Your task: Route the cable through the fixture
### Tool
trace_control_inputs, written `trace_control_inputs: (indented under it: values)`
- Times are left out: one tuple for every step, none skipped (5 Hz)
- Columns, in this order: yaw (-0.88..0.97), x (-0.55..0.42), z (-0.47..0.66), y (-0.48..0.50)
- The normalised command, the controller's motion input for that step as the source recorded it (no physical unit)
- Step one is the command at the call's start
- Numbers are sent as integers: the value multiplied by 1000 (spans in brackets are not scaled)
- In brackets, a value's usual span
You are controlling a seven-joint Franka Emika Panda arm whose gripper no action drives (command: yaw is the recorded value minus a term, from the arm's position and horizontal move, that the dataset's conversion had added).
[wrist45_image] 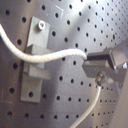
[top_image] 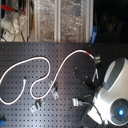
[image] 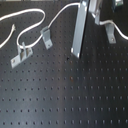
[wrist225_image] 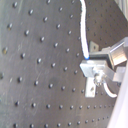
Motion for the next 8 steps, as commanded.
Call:
trace_control_inputs:
  values:
    - [0, 235, 122, 299]
    - [-640, 104, 148, -83]
    - [-958, 14, 246, -66]
    - [-973, 4, 231, -44]
    - [-988, 3, 144, -19]
    - [-566, 100, -21, -24]
    - [-249, 103, -1, -95]
    - [-451, 256, -98, -245]
